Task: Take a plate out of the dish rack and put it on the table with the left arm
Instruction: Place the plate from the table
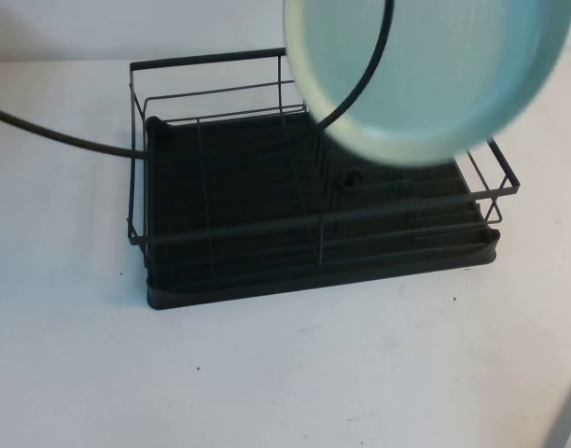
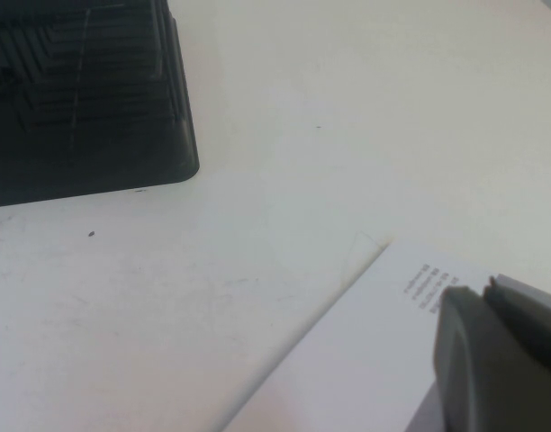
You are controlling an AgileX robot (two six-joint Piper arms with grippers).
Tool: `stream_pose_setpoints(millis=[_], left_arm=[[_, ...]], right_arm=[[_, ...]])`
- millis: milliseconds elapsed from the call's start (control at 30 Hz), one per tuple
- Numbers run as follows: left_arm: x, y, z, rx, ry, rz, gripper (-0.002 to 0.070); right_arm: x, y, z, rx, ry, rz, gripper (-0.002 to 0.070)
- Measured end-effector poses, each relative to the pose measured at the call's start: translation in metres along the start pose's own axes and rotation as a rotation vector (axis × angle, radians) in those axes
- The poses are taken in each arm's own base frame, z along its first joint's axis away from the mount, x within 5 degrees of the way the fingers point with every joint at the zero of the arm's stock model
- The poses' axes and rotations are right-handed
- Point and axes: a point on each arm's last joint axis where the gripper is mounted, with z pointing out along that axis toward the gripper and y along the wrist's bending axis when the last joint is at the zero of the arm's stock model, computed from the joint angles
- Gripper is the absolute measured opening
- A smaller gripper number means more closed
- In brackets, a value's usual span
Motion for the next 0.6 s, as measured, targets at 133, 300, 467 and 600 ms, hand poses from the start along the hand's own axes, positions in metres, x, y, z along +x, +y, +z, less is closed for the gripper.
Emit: stream_pose_setpoints(millis=[133, 300, 467, 600], left_arm=[[0.021, 0.001, -0.006, 0.179, 0.081, -0.18, 0.0067], [0.065, 0.0, -0.002, 0.252, 0.141, -0.351, 0.0067], [0.147, -0.022, 0.007, 0.329, 0.236, -0.547, 0.0067], [0.205, -0.04, 0.006, 0.262, 0.244, -0.699, 0.0067]], right_arm=[[0.0, 0.0, 0.0, 0.0, 0.0, 0.0, -0.0018], [0.0, 0.0, 0.0, 0.0, 0.0, 0.0, -0.0018], [0.0, 0.0, 0.0, 0.0, 0.0, 0.0, -0.0018], [0.0, 0.0, 0.0, 0.0, 0.0, 0.0, -0.0018]])
